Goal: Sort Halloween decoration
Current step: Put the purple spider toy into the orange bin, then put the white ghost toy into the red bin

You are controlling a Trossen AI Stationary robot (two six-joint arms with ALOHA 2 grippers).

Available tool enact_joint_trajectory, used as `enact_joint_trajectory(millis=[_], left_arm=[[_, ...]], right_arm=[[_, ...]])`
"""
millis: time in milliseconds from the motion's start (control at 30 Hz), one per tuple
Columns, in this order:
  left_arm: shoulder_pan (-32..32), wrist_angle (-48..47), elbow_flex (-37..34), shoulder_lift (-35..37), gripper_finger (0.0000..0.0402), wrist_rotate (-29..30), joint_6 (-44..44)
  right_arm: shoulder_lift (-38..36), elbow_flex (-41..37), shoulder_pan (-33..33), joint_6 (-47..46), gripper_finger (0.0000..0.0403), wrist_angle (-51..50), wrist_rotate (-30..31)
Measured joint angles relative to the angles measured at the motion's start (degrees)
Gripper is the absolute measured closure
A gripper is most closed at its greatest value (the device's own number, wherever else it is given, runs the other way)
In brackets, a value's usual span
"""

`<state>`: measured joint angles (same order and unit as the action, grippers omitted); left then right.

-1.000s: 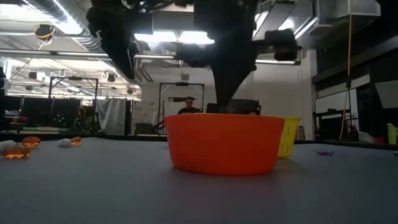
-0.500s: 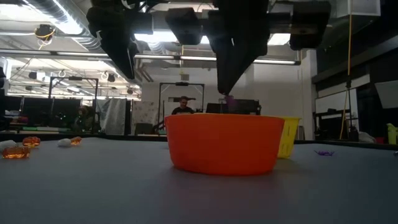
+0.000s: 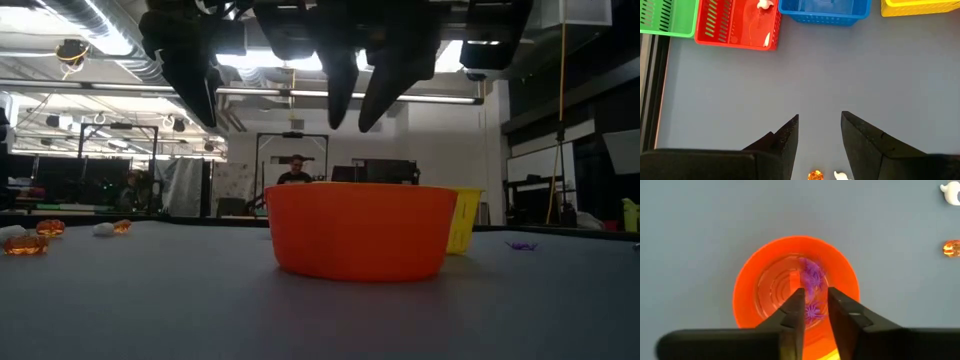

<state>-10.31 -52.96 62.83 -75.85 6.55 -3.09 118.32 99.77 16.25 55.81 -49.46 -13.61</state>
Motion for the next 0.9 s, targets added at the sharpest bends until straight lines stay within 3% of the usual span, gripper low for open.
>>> enact_joint_trajectory(millis=[267, 667, 900], left_arm=[[0.00, -0.64, 0.00, 0.00, 0.0269, -1.85, 0.17], [-0.02, -0.62, 0.00, 0.00, 0.0269, -1.55, -0.26], [-1.18, -2.08, -0.63, 0.06, 0.0233, -1.31, 0.24]], right_arm=[[-0.07, 0.00, 0.00, -0.70, 0.0271, -0.68, 4.73], [-0.67, 0.07, -0.02, -11.36, 0.0275, -12.98, 16.81], [-3.05, 0.09, -0.71, -17.05, 0.0276, -20.49, 18.43]])
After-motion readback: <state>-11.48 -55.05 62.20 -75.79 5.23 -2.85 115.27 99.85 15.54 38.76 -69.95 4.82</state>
